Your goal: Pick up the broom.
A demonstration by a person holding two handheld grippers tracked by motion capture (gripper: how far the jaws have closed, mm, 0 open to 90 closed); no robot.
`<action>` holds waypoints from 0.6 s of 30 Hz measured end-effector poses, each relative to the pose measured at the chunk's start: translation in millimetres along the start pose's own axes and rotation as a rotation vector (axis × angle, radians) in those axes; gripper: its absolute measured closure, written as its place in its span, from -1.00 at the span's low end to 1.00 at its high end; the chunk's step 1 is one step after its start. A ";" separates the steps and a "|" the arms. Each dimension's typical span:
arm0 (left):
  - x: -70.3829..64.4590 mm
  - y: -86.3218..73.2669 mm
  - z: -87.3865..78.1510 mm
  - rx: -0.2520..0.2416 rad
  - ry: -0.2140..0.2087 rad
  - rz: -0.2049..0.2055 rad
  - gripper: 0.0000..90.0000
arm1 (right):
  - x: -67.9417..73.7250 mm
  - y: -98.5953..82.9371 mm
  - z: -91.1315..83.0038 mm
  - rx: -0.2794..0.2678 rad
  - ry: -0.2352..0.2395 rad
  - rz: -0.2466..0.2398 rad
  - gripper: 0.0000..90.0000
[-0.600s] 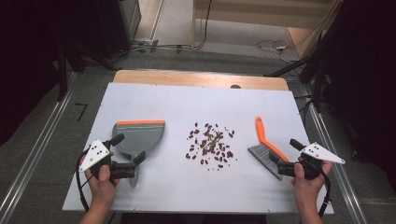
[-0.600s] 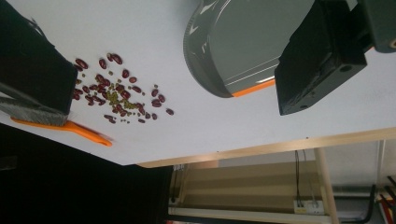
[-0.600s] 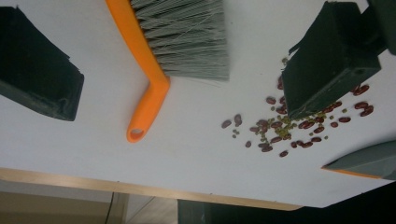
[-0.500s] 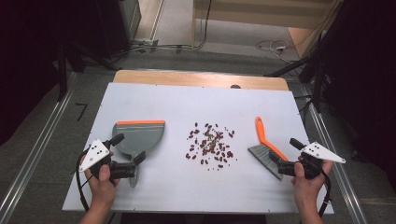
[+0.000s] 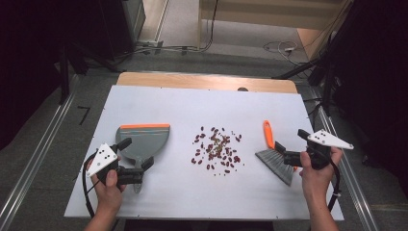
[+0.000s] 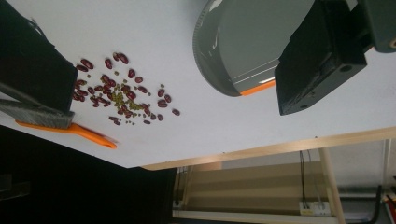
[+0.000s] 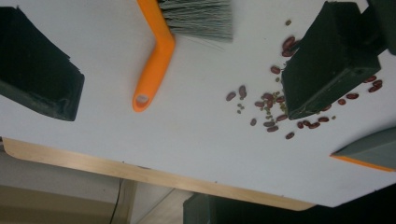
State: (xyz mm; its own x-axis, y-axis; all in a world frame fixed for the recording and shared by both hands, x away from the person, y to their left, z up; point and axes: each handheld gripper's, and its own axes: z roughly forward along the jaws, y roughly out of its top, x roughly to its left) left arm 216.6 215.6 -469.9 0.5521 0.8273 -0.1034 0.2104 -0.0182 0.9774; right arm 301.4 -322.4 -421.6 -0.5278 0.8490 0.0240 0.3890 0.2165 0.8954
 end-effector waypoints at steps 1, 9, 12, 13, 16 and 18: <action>0.0 0.0 0.0 0.000 0.000 0.000 -1.00 | -1.5 3.1 1.8 0.009 0.008 -0.004 -1.00; -1.2 0.2 0.9 0.002 0.000 0.007 -1.00 | -12.7 23.3 21.1 0.081 -0.009 0.011 -0.96; -1.1 0.1 0.8 0.003 0.001 0.004 -1.00 | -18.7 29.8 38.4 0.162 -0.003 0.051 -0.87; -1.1 0.2 0.9 0.004 0.002 0.004 -1.00 | -19.2 30.1 43.1 0.183 -0.012 0.060 -0.74; -1.8 -0.1 2.6 0.008 0.000 0.010 -1.00 | -19.1 28.8 56.3 0.223 -0.026 0.074 -0.38; -2.3 -0.3 3.5 0.011 -0.004 0.013 -1.00 | -18.4 26.9 65.8 0.264 -0.043 0.083 -0.28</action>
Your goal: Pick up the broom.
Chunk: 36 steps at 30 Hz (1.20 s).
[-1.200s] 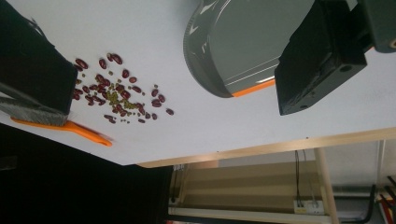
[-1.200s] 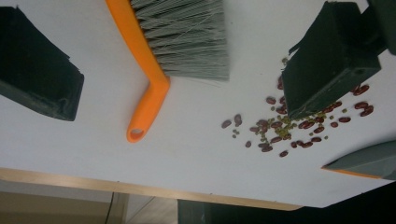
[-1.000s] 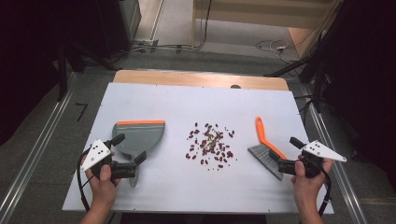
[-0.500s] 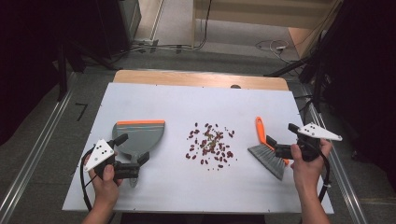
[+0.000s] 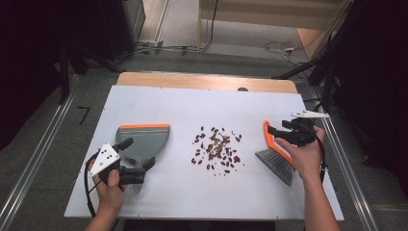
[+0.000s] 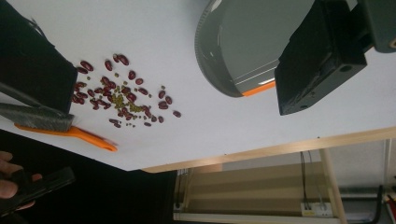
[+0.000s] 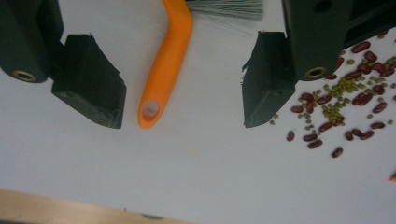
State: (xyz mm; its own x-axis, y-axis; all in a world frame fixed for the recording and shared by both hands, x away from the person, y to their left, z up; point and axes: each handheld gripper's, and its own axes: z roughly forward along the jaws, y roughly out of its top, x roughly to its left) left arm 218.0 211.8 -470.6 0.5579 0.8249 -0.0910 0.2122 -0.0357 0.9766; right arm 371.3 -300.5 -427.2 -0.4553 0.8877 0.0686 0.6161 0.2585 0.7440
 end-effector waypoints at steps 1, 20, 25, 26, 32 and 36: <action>-0.1 -0.1 0.4 0.001 -0.002 0.002 -1.00 | 0.9 -0.3 4.6 0.027 0.005 0.003 -0.20; -1.7 -0.6 2.2 0.020 -0.007 0.016 -1.00 | -7.9 -23.4 44.9 0.339 -0.060 0.100 0.31; -5.1 -0.7 5.2 0.024 -0.013 0.021 -1.00 | 1.5 -27.1 47.5 0.364 -0.110 0.065 0.42; -5.1 -0.7 5.2 0.024 -0.013 0.021 -1.00 | 4.4 -27.7 48.0 0.365 -0.127 0.051 0.43; -9.7 -0.3 8.5 0.033 -0.013 0.032 -1.00 | 0.6 -27.2 47.8 0.368 -0.109 0.087 0.51; -13.0 1.7 9.7 0.037 -0.012 0.056 -1.00 | 0.1 -32.2 45.7 0.322 -0.103 0.087 0.51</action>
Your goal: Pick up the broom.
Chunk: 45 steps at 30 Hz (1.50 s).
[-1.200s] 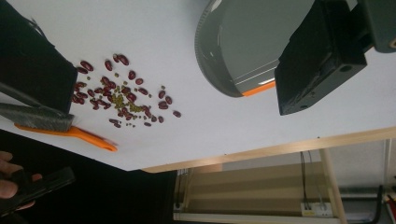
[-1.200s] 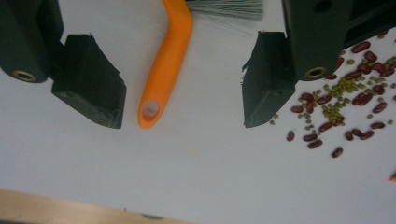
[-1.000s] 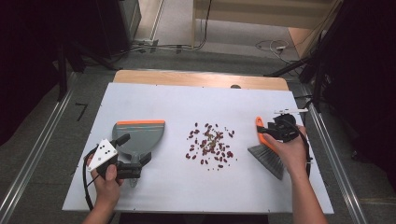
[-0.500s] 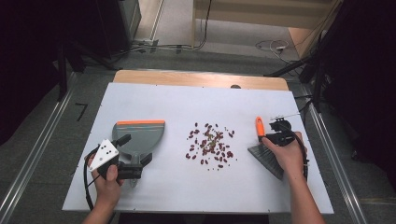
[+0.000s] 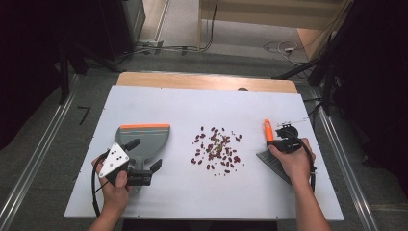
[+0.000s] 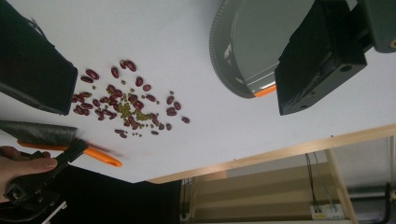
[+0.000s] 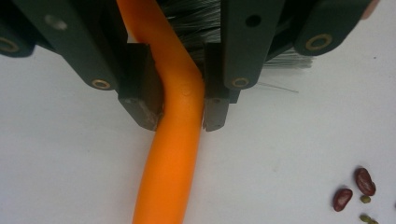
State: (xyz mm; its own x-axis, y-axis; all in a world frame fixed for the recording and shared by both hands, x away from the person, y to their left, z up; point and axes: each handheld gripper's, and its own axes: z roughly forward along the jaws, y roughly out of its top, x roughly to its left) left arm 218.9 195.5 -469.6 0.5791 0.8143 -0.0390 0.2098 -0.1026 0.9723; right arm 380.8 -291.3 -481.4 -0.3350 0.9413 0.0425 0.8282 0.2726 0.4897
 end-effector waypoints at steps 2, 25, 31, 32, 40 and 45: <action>-0.5 1.0 0.2 -0.004 -0.003 -0.004 -1.00 | -0.1 -2.1 -0.4 -0.015 0.000 0.002 0.51; -12.2 14.0 5.4 -0.024 -0.024 0.044 -1.00 | -12.2 -46.2 -60.4 -0.687 0.123 0.120 0.54; -15.6 17.2 8.8 -0.028 -0.037 0.044 -1.00 | -2.2 -42.4 -77.5 -0.766 0.160 0.111 0.54; -15.6 17.2 8.8 -0.028 -0.037 0.044 -1.00 | 0.6 -41.7 -80.1 -0.780 0.160 0.109 0.54; -23.9 23.6 15.5 -0.029 -0.072 0.043 -1.00 | 24.7 -33.5 -94.5 -0.824 0.208 0.075 0.54; -30.4 26.7 20.1 -0.032 -0.093 0.043 -1.00 | 40.3 -29.4 -100.5 -0.834 0.240 0.058 0.54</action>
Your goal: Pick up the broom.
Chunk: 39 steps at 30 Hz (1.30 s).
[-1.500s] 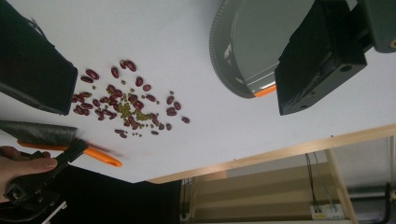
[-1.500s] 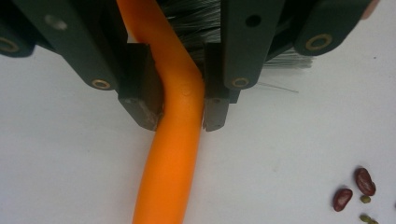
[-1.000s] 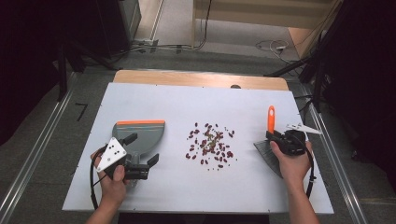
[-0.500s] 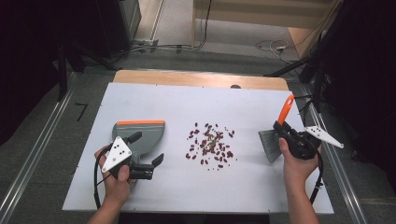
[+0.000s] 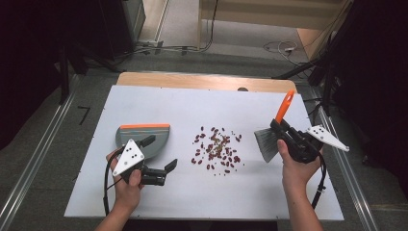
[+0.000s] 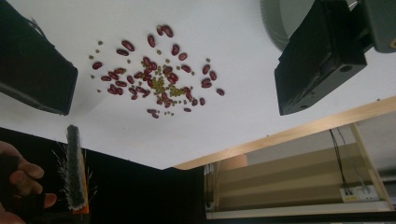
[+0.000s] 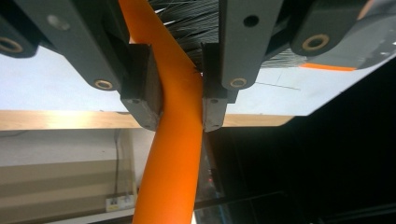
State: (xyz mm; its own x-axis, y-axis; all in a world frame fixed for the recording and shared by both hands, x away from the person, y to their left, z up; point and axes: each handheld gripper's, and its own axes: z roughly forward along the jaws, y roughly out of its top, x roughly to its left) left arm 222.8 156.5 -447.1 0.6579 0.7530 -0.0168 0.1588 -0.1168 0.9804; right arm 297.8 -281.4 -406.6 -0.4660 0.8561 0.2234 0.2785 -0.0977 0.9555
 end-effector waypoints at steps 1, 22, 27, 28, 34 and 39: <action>-1.0 0.8 1.4 0.001 -0.003 -0.003 -1.00 | 3.3 0.5 0.8 -0.005 0.006 -0.005 0.54; -31.7 23.0 49.0 0.025 -0.131 0.021 -0.97 | 56.8 6.4 9.3 -0.009 0.124 -0.048 0.54; -34.8 20.6 53.7 0.038 -0.149 0.016 -0.95 | 66.3 4.9 9.1 -0.010 0.141 -0.061 0.54; -35.2 20.1 54.6 0.039 -0.152 0.011 -0.93 | 67.4 4.7 9.3 -0.011 0.143 -0.064 0.54; -46.0 16.4 64.0 0.051 -0.190 -0.024 -0.89 | 77.9 2.1 11.3 -0.010 0.167 -0.063 0.54; -56.2 15.3 70.0 0.065 -0.224 -0.047 -0.89 | 90.1 -1.3 14.3 0.001 0.194 -0.073 0.54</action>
State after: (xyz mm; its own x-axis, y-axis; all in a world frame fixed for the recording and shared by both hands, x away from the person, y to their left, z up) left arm 239.8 67.1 -444.9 0.7942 0.5972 -0.1125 0.2358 -0.1322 0.9628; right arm 267.5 -196.9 -390.5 -0.6383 0.7468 0.1864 0.2387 -0.0381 0.9703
